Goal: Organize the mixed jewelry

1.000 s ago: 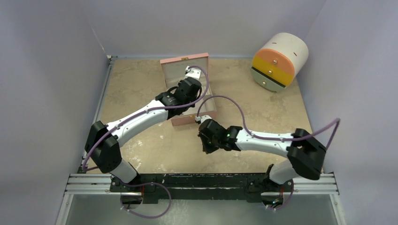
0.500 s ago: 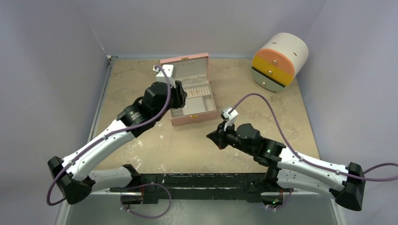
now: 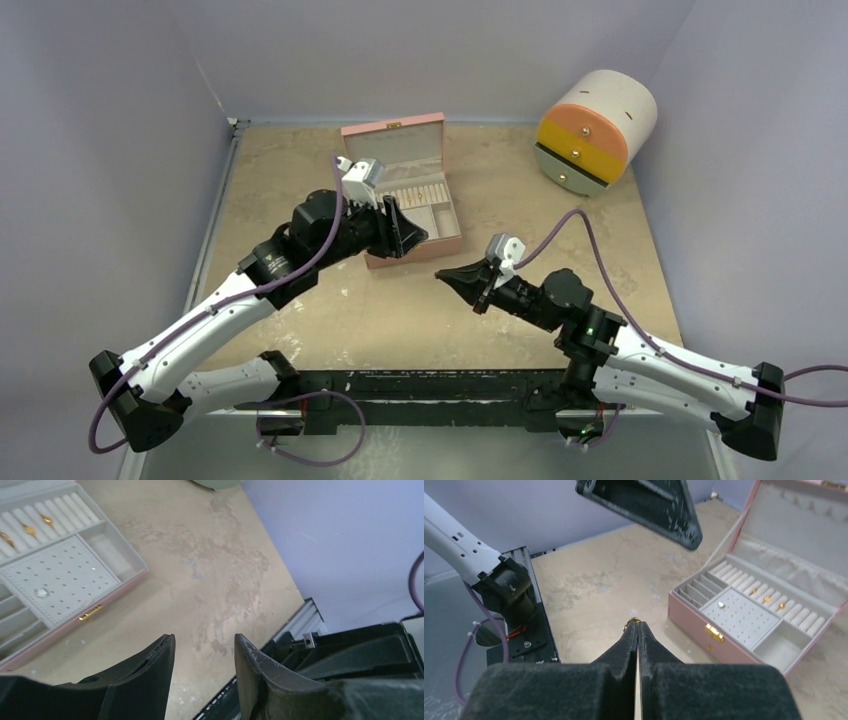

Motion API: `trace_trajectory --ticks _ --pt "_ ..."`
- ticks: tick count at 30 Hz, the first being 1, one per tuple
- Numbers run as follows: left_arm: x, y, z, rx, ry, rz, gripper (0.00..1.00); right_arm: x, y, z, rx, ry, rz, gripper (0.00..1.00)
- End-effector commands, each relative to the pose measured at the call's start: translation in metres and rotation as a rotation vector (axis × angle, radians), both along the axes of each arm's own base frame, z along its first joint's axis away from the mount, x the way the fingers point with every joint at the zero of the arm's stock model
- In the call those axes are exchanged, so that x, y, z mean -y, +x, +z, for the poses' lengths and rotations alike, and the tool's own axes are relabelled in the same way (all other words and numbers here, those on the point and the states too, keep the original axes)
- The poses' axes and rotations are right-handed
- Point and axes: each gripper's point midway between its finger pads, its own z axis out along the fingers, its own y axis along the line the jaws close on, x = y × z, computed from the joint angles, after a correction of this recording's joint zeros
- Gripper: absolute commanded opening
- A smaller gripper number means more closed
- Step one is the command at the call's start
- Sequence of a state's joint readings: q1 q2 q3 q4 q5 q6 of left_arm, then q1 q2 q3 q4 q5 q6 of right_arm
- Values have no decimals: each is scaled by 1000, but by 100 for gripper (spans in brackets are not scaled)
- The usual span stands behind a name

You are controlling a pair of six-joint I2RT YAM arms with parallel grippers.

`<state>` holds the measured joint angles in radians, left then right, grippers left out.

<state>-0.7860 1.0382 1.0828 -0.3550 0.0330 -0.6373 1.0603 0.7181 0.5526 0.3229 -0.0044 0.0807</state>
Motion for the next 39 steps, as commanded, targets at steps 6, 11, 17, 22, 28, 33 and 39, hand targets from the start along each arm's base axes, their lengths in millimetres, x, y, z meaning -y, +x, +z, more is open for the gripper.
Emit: trace_trajectory --ticks 6,11,17,22,28,33,39 --pt "30 -48 57 29 -296 -267 47 9 -18 93 215 228 66 0" --pt "34 -64 71 48 -364 -354 47 14 -30 118 222 309 108 0" --pt "40 -79 87 57 -439 -454 47 21 -39 140 226 407 132 0" --pt "41 -91 96 66 -490 -524 45 21 -44 148 223 445 155 0" --pt "42 -101 102 61 -536 -579 44 22 -47 156 220 503 175 0" --pt "41 -108 108 66 -566 -613 42 20 -48 156 214 513 187 0" --pt "40 -112 116 74 -601 -631 42 18 -55 157 238 507 224 0"
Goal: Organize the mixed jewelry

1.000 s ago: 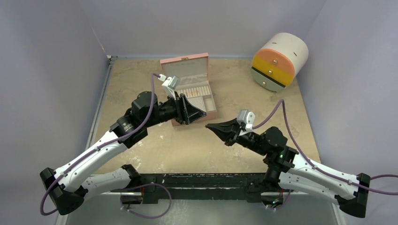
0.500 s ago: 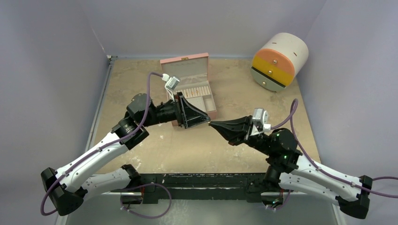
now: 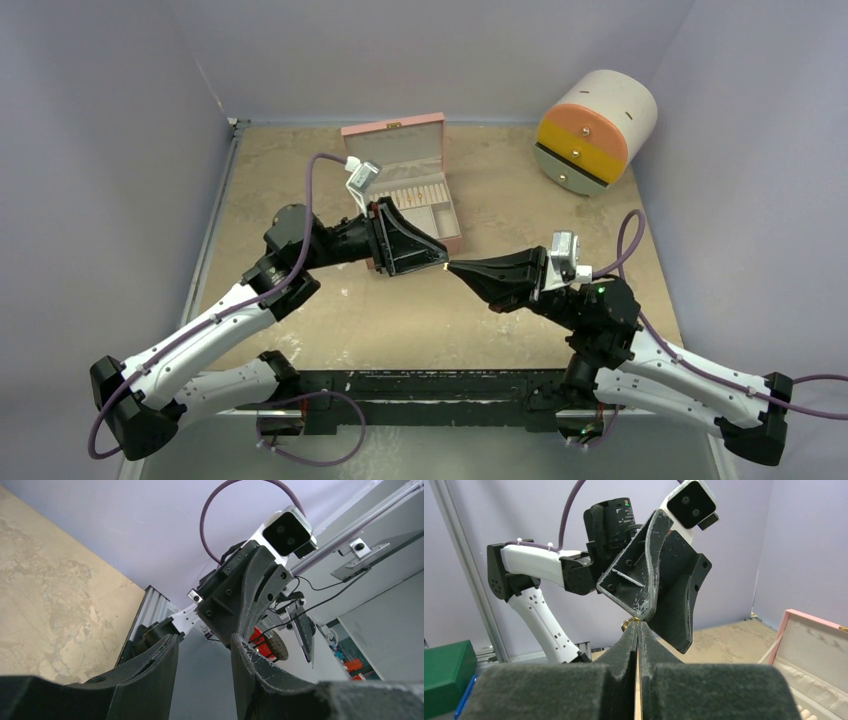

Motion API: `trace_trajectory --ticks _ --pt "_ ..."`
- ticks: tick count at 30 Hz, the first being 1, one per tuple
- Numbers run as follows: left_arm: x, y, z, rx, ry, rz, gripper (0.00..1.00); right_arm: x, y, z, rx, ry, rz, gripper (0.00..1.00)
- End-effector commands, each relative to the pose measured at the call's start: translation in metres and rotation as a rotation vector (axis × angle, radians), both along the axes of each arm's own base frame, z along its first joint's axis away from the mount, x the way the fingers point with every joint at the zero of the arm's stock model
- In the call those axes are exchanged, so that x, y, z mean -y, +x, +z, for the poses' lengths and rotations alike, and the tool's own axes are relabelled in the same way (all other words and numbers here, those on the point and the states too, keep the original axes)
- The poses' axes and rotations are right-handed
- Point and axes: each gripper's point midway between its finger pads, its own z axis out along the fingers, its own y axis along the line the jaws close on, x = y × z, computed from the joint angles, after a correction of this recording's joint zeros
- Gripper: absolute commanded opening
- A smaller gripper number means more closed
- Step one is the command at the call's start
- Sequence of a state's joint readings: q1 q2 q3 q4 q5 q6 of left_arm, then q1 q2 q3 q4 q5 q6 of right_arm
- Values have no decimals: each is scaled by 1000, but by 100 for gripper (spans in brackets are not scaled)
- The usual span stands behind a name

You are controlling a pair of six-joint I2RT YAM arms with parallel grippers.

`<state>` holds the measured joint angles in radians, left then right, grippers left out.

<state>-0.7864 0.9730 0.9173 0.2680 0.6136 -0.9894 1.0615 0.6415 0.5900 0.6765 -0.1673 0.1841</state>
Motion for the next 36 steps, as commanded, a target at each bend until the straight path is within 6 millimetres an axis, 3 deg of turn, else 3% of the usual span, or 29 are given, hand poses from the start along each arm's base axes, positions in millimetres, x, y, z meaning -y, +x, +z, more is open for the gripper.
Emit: trace_trajectory --ticks 1,7,23,36 --pt "-6 -16 26 58 -89 -60 42 7 -13 28 75 79 38 0" --pt "-6 -19 30 56 -103 -71 42 4 -19 26 101 64 67 0" --pt "-5 -27 27 41 -84 -130 41 6 -10 34 218 48 -21 0" --pt "-2 -25 21 32 -55 -133 35 7 -9 19 265 -2 -51 0"
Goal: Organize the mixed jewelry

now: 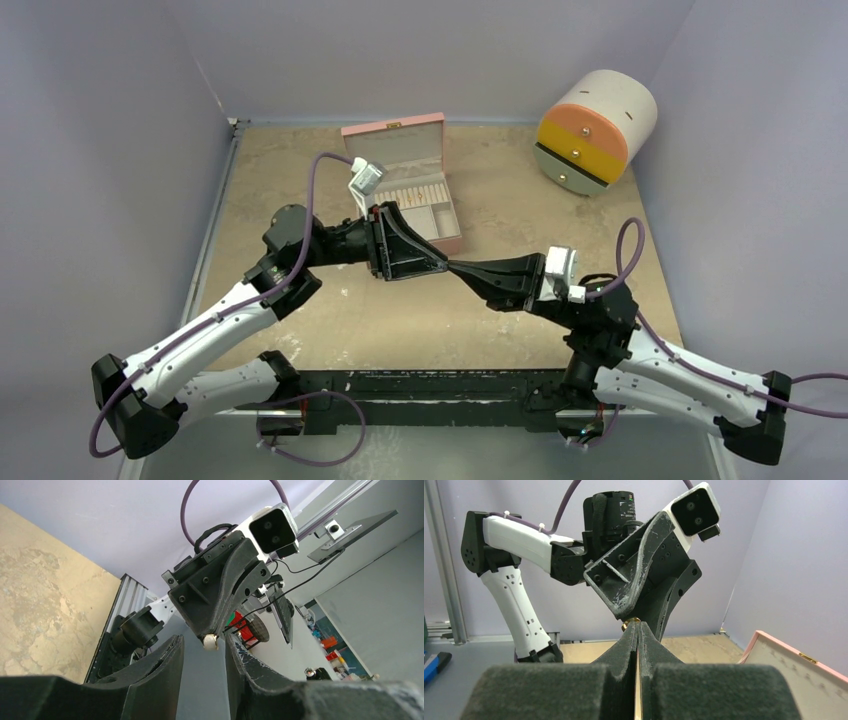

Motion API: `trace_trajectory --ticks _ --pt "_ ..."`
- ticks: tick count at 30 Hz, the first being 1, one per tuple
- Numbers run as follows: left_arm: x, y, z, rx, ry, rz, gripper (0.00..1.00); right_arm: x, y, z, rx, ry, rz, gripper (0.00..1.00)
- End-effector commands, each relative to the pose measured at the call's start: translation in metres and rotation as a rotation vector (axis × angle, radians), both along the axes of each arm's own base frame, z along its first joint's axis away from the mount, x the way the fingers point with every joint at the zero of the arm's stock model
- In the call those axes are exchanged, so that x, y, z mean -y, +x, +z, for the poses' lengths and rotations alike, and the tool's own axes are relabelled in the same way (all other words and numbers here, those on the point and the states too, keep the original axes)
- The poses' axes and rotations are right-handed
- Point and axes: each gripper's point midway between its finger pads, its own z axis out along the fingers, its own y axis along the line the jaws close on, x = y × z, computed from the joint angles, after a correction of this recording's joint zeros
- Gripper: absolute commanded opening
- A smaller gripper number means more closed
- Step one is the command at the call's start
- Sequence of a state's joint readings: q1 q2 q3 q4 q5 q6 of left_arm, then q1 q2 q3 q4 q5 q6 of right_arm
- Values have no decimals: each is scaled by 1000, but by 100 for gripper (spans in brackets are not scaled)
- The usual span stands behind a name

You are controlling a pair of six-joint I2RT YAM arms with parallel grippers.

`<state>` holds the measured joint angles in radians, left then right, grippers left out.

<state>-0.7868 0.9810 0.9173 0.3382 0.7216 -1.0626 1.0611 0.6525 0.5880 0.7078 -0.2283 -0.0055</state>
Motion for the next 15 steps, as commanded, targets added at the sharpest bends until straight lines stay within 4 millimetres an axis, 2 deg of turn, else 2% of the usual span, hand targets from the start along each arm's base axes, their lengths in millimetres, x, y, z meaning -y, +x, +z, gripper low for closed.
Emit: trace_trajectory --ticks 1,15 --pt "-1 -4 12 42 -24 -15 35 9 -6 15 71 36 -12 0" --pt "1 -3 11 42 -20 -17 30 5 -4 2 63 -17 -15 0"
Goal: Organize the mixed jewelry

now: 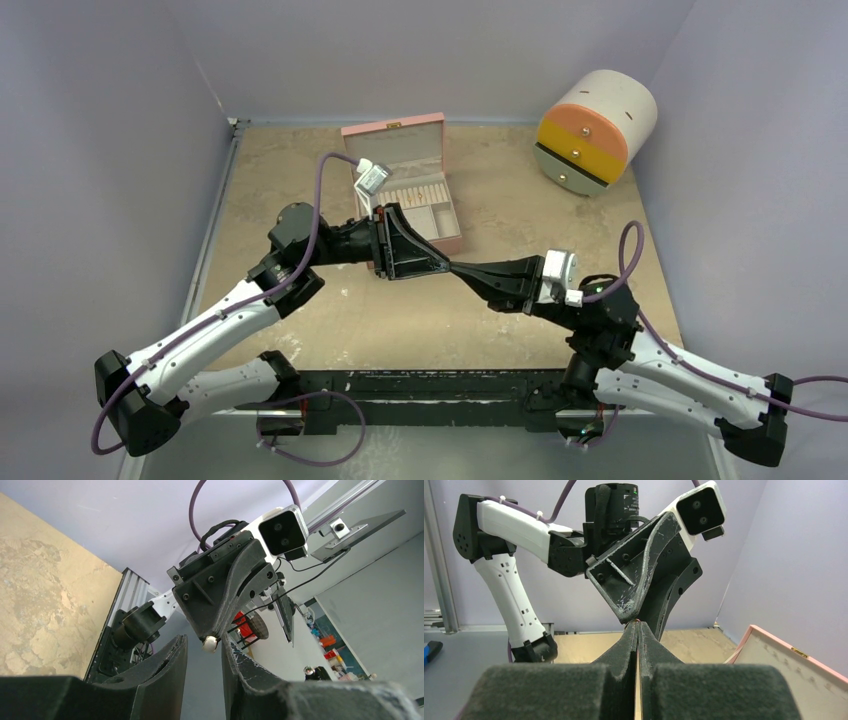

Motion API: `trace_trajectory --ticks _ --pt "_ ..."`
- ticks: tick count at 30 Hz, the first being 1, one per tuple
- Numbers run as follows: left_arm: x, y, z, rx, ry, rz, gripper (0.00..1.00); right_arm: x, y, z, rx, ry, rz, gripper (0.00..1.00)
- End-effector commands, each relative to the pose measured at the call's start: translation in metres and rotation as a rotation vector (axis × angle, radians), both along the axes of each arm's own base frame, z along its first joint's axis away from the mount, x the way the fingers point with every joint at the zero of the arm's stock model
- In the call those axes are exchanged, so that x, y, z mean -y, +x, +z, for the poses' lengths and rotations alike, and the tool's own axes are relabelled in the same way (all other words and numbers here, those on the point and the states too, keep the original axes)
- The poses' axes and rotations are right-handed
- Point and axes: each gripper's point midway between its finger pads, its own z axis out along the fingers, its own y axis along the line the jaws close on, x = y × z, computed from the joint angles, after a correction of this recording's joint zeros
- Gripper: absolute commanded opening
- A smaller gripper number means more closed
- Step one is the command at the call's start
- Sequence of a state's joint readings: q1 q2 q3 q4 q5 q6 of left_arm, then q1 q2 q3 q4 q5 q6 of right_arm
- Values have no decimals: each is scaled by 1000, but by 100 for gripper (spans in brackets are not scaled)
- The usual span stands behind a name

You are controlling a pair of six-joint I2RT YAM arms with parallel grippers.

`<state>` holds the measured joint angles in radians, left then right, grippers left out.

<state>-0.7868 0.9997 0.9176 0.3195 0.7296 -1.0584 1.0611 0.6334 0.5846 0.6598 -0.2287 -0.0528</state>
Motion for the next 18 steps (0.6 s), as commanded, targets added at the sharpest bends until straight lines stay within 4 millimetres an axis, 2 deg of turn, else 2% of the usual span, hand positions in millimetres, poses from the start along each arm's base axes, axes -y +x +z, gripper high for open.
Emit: trace_trajectory --ticks 1,11,18 --pt "-3 -5 20 63 -46 -11 30 4 -5 9 36 20 6 0" --pt "-2 -6 18 64 -40 -20 19 4 -3 8 30 18 -5 0" --pt "-3 -7 20 67 -44 -20 18 8 -1 10 29 30 -24 0"
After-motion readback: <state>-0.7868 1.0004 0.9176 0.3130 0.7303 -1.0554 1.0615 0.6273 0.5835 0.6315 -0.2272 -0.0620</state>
